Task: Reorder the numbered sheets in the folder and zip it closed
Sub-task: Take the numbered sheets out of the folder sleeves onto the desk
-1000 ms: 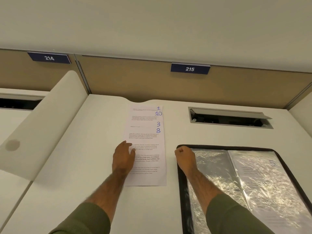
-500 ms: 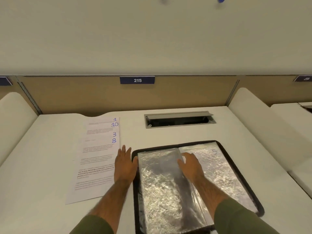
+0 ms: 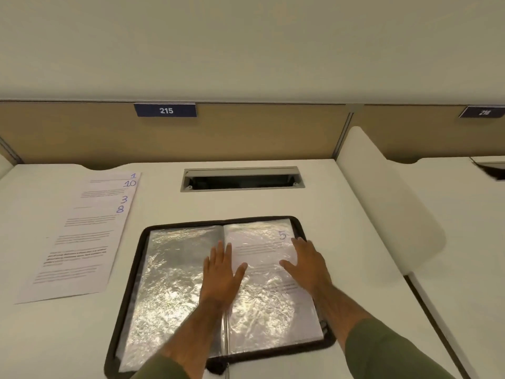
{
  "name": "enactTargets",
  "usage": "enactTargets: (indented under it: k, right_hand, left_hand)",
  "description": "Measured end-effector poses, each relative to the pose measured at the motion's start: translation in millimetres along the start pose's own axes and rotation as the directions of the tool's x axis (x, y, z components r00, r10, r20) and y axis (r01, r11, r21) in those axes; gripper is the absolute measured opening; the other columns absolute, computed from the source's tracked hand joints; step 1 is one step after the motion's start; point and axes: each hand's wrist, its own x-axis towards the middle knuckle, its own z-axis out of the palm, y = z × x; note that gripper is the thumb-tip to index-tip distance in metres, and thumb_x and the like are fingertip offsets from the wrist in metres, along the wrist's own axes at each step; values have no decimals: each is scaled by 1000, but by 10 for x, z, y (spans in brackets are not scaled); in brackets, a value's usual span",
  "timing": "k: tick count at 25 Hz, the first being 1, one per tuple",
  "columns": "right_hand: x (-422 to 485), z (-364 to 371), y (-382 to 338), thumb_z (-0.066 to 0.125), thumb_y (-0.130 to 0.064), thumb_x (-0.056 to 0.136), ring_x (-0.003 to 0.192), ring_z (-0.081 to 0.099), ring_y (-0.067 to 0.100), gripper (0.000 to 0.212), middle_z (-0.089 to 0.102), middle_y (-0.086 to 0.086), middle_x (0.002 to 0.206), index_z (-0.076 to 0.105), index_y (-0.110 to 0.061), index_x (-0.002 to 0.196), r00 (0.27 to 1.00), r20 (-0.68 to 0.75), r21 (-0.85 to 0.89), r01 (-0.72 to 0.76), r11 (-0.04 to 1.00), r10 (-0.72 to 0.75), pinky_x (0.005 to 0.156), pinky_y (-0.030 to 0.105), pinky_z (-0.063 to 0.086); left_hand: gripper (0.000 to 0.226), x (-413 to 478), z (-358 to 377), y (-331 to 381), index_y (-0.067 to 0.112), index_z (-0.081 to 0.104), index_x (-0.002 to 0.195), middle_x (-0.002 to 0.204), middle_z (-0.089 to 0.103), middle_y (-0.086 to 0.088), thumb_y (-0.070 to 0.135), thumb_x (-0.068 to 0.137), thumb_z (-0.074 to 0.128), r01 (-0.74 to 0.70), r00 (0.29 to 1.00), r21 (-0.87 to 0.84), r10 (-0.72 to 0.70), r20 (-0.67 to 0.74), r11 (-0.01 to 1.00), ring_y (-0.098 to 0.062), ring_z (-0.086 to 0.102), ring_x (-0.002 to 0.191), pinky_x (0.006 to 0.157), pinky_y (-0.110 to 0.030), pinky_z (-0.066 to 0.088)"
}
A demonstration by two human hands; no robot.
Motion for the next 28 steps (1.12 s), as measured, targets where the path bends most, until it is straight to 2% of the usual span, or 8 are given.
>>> enactTargets:
  k: [6, 12, 17, 22, 28]
  right_hand:
    - [115, -109, 329, 54, -62, 94, 156, 8, 26, 87, 12, 0, 169, 13, -24, 161, 998, 38, 4, 59, 998, -59, 124, 47, 19]
    - [303, -193, 413, 54, -62, 94, 156, 3, 26, 91, 3, 0, 170, 5, -26, 162, 989, 99, -42, 115, 993, -110, 124, 50, 19]
    - [581, -221, 324, 59, -57, 93, 156, 0, 27, 93, 0, -1, 170, 2, -27, 161, 976, 149, -25, 162, 986, -157, 123, 52, 20]
    - [790, -144, 290, 66, -46, 90, 156, -2, 27, 98, 0, -4, 170, 2, -26, 161, 970, 205, 51, 123, 991, -131, 121, 54, 24]
    - [885, -113, 216, 71, -36, 88, 156, 6, 27, 96, 15, 1, 168, 8, -27, 160, 969, 209, 63, 125, 990, -135, 120, 52, 26]
  left_hand:
    - [82, -33, 394, 511, 26, -24, 156, 160, -38, 4, 72, 98, 9, -54, 996, 193, 40, 74, 980, -17, -34, 148, 124, -43, -15]
    - [81, 21, 628, 741, 24, -27, 155, 159, -40, 2, 74, 97, 3, -73, 992, 251, 46, 114, 965, -18, -38, 146, 124, -49, -13]
    - [81, 42, 676, 808, 24, -27, 155, 158, -42, 2, 72, 99, 6, -60, 992, 290, 26, 120, 955, -18, -39, 145, 123, -50, -13]
    - [80, 44, 669, 850, 23, -27, 155, 157, -43, 2, 72, 99, 4, -58, 991, 318, 15, 135, 946, -19, -40, 145, 123, -50, -13]
    - [80, 47, 664, 852, 23, -28, 154, 158, -42, 1, 72, 99, 3, -40, 990, 340, -10, 144, 940, -20, -40, 145, 123, -51, -13]
